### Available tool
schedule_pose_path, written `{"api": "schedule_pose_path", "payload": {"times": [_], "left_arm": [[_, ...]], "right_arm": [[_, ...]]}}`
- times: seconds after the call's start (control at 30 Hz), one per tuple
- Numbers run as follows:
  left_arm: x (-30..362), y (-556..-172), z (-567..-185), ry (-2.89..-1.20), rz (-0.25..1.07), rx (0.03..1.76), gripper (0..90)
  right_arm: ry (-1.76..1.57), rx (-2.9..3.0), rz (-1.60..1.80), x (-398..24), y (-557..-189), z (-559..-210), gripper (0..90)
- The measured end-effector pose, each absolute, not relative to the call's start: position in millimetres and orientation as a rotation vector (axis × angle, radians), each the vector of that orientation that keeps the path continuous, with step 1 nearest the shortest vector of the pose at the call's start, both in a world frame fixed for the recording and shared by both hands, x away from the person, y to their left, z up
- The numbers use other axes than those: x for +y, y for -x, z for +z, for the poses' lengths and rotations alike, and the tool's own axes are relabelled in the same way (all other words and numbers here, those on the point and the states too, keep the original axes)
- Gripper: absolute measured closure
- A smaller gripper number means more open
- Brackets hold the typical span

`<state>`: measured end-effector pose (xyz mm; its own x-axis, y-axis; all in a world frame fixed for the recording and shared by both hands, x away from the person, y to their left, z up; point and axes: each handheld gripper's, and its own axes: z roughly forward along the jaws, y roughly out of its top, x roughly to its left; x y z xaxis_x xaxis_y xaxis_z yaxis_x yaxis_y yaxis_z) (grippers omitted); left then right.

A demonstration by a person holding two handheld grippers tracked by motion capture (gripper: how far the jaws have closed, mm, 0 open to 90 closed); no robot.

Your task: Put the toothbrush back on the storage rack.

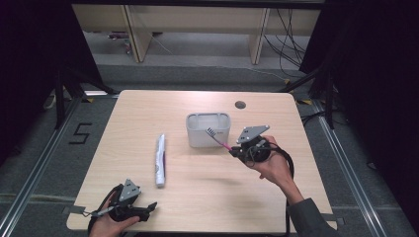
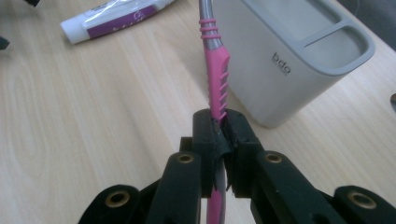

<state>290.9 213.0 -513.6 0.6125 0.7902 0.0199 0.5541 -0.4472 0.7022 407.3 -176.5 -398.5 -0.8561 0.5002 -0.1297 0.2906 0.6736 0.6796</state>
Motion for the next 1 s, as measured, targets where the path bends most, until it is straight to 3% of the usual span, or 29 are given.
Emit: {"api": "schedule_pose_path", "payload": {"times": [1.0], "left_arm": [[213.9, -290.4, -513.8, -2.156, 0.460, 1.054, 16.1]], "right_arm": [[-0.832, 2.360, 1.305, -180.8, -449.7, -380.0, 84.4]]}}
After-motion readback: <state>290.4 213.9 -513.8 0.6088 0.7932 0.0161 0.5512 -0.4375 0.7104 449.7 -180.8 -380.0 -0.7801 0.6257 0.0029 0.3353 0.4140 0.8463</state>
